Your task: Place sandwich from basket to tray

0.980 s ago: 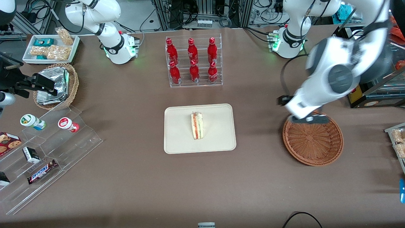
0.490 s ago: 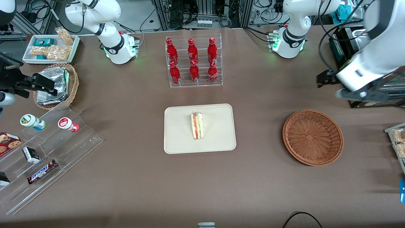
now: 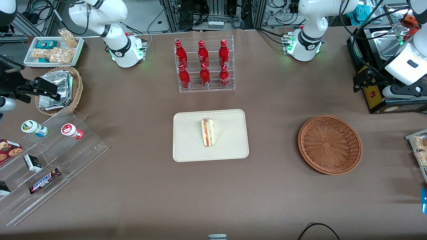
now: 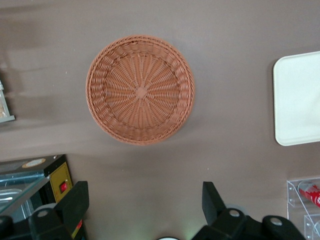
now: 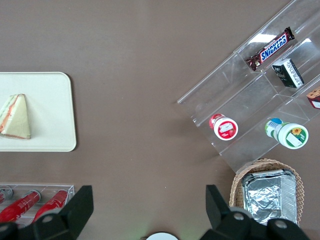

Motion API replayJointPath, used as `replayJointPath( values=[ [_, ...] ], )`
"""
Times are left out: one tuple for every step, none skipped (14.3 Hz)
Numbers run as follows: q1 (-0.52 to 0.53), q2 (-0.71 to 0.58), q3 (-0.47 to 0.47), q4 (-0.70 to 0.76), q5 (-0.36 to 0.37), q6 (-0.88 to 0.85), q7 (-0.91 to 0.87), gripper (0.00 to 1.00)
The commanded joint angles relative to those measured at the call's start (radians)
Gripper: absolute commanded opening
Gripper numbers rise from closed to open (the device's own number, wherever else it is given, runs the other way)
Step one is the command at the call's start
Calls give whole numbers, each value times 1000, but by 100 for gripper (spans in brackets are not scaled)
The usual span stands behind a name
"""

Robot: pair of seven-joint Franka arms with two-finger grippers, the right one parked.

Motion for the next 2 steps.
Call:
replayJointPath(
  values=[
    [-21,90,7,80,-8,52,-6,100],
    [-24,97,18,101,-10,40,-11,100]
  ],
)
